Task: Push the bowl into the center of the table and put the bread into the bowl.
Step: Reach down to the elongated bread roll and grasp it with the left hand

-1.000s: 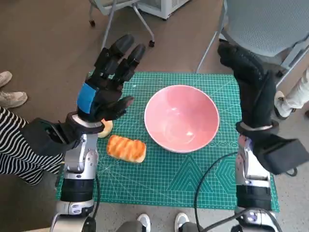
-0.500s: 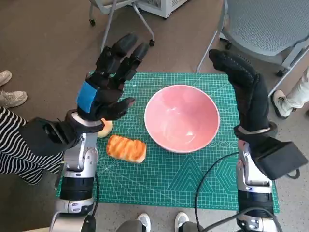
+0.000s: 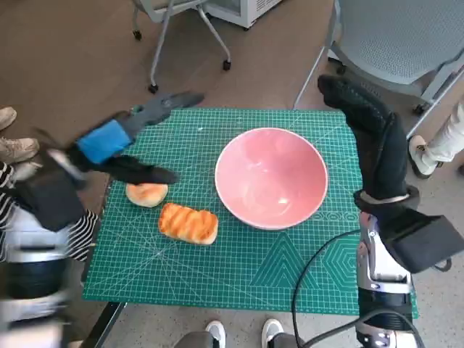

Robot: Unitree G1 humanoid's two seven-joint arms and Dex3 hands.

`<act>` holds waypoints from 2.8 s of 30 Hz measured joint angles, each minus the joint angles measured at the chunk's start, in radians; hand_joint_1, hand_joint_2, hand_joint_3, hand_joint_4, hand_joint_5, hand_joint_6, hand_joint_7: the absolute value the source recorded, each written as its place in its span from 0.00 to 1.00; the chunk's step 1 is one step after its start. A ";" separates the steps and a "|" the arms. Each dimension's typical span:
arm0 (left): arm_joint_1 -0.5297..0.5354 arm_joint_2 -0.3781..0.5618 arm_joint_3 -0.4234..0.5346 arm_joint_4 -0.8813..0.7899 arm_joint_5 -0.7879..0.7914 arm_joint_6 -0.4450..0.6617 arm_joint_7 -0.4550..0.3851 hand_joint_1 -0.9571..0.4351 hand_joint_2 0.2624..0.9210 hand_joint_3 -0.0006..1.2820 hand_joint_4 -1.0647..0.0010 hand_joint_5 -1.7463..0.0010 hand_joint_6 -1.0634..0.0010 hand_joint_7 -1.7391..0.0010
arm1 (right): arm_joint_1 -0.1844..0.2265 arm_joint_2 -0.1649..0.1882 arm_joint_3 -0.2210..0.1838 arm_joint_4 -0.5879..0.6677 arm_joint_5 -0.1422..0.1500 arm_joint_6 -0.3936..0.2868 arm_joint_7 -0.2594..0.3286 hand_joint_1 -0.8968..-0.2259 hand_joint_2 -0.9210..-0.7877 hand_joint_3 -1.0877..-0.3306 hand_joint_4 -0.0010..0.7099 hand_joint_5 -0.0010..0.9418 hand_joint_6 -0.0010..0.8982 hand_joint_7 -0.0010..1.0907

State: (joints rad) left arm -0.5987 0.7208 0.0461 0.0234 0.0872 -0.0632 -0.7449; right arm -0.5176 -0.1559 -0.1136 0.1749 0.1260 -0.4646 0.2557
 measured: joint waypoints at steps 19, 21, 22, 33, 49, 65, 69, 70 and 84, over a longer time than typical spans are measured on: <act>0.131 0.148 -0.136 -0.351 0.137 0.348 -0.138 0.53 0.67 0.01 0.79 1.00 0.59 0.99 | 0.015 0.001 -0.009 0.001 0.018 0.007 -0.006 0.19 0.00 0.56 0.40 0.02 0.16 0.55; 0.141 0.148 -0.151 -0.360 0.153 0.357 -0.138 0.53 0.68 0.01 0.79 1.00 0.58 0.99 | 0.017 0.001 -0.010 0.002 0.024 0.007 -0.006 0.19 0.00 0.56 0.40 0.02 0.16 0.55; 0.144 0.148 -0.158 -0.361 0.158 0.361 -0.138 0.53 0.68 0.01 0.79 1.00 0.58 0.99 | 0.018 0.001 -0.010 0.002 0.026 0.007 -0.006 0.19 0.00 0.56 0.40 0.02 0.16 0.55; 0.165 0.130 -0.244 -0.358 0.222 0.370 -0.129 0.52 0.69 0.01 0.78 1.00 0.59 1.00 | 0.025 0.001 -0.013 0.002 0.030 0.017 -0.005 0.20 0.00 0.56 0.39 0.01 0.16 0.53; 0.167 0.004 -0.367 -0.249 0.372 0.324 0.010 0.51 0.68 0.00 0.72 0.99 0.59 1.00 | 0.032 0.001 -0.009 0.009 0.032 0.009 -0.002 0.21 0.00 0.49 0.39 0.01 0.14 0.52; 0.147 -0.107 -0.487 -0.018 0.519 0.280 0.087 0.67 0.74 0.02 0.45 0.95 0.39 0.95 | 0.060 0.001 -0.003 0.009 0.032 0.002 -0.001 0.23 0.00 0.46 0.37 0.00 0.13 0.52; 0.133 -0.106 -0.487 0.019 0.528 0.233 0.106 0.71 0.78 0.04 0.27 0.85 0.28 0.87 | 0.064 0.000 -0.002 0.002 0.031 0.004 -0.001 0.22 0.00 0.46 0.36 0.00 0.13 0.52; 0.132 -0.106 -0.486 0.028 0.528 0.220 0.110 0.72 0.78 0.06 0.28 0.77 0.29 0.80 | 0.065 0.000 -0.002 0.000 0.031 0.005 -0.001 0.22 0.00 0.46 0.36 0.00 0.13 0.52; 0.146 -0.070 -0.414 0.016 0.485 0.133 0.089 0.69 0.98 0.03 0.29 0.38 0.36 0.35 | 0.073 -0.002 -0.002 -0.008 0.032 0.017 -0.001 0.22 0.00 0.47 0.35 0.00 0.13 0.52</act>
State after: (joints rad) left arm -0.4525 0.6503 -0.3682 0.0398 0.5725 0.0698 -0.6560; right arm -0.4445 -0.1576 -0.1161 0.1669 0.1578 -0.4480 0.2549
